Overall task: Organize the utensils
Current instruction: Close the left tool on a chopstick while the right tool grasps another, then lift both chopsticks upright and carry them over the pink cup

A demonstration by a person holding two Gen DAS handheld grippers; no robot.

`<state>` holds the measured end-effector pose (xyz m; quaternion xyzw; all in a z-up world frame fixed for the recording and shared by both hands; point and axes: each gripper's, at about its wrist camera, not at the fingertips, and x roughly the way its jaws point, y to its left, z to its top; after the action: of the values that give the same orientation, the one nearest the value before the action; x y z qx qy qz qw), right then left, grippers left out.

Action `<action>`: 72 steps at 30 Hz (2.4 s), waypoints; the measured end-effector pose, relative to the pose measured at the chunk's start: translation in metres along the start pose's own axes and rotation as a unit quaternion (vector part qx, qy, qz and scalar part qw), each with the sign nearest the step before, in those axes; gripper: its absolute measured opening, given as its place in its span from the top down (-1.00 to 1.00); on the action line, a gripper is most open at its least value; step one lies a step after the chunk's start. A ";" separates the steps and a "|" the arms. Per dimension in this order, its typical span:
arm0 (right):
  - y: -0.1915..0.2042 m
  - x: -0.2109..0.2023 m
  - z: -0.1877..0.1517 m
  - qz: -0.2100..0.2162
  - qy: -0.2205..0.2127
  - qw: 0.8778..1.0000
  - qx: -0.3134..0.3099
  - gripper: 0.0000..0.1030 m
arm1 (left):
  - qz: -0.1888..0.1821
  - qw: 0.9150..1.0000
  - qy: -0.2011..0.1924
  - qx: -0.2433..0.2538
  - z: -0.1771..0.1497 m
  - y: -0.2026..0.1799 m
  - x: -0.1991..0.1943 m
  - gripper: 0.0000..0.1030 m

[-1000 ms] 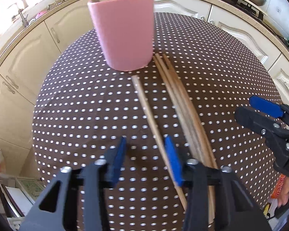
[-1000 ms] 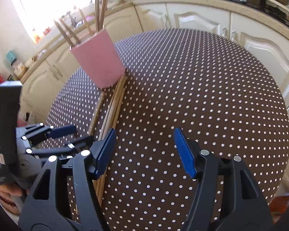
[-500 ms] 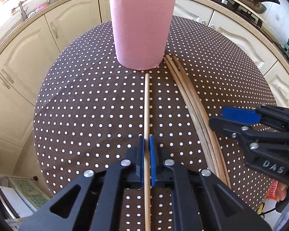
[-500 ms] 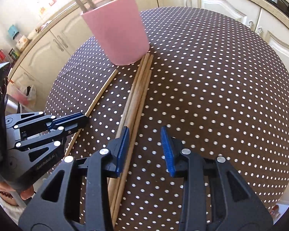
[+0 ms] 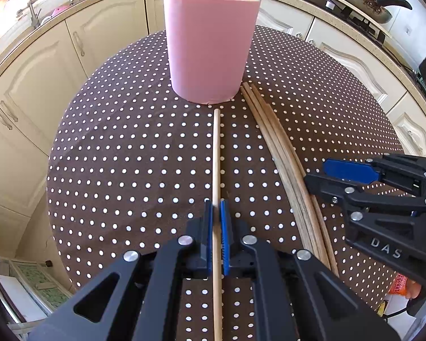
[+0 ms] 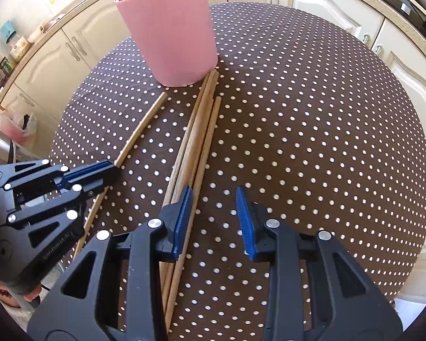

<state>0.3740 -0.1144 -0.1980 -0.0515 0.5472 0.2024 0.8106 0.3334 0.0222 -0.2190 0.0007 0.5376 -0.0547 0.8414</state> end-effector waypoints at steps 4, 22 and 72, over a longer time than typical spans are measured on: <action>0.016 0.010 0.008 -0.013 0.011 1.000 -0.014 0.55 | -0.001 1.000 0.000 0.000 -0.001 0.000 0.000 0.89; 0.021 0.013 0.015 -0.029 0.028 0.998 -0.038 0.89 | -0.015 1.000 -0.013 0.002 -0.005 -0.003 -0.006 0.89; 0.019 -0.154 -0.002 0.114 -0.247 0.962 -0.025 0.89 | -0.053 0.967 -0.249 0.028 -0.007 -0.027 -0.168 0.89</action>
<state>0.3153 -0.1395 -0.0564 0.0427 0.3271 0.3137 0.8904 0.2551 0.0108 -0.0686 -0.0179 0.3083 -0.1133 0.9444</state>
